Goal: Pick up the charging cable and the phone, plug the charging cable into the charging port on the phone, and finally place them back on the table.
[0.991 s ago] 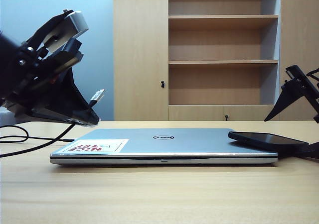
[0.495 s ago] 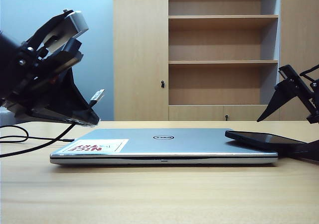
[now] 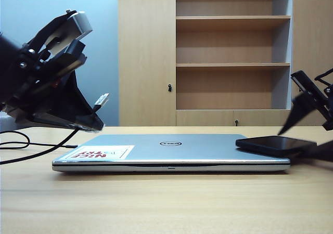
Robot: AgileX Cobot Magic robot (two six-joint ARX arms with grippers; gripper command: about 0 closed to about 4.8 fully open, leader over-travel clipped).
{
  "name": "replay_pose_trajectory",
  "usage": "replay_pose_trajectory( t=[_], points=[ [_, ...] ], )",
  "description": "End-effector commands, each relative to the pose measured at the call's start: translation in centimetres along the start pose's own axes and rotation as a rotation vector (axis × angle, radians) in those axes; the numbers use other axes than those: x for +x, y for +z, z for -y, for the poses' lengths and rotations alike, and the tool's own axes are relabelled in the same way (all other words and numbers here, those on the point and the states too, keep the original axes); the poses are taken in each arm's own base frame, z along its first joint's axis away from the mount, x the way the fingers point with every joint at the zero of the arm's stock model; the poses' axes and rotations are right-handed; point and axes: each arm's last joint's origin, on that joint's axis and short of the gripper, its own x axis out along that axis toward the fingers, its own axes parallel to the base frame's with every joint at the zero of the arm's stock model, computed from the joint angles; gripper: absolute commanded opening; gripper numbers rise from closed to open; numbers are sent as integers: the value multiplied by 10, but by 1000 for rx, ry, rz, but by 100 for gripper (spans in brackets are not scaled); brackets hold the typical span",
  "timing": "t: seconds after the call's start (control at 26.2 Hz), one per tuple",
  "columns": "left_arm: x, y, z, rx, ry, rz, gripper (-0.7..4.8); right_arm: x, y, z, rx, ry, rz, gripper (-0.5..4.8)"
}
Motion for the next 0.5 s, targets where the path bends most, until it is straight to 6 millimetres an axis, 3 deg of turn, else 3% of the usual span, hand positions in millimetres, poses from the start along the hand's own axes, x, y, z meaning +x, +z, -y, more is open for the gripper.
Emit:
replay_pose_trajectory(
  t=[0.04, 0.11, 0.23, 0.5],
  points=[
    [0, 2, 0, 5, -5, 13, -6, 0, -2, 5, 14, -38, -14, 205],
    [0, 2, 0, 5, -5, 13, -6, 0, -2, 5, 14, -38, -14, 198],
    [0, 2, 0, 5, -5, 13, -6, 0, -2, 5, 14, -38, -14, 112],
    [0, 2, 0, 5, -5, 13, -6, 0, -2, 5, 13, -37, -15, 86]
  ],
)
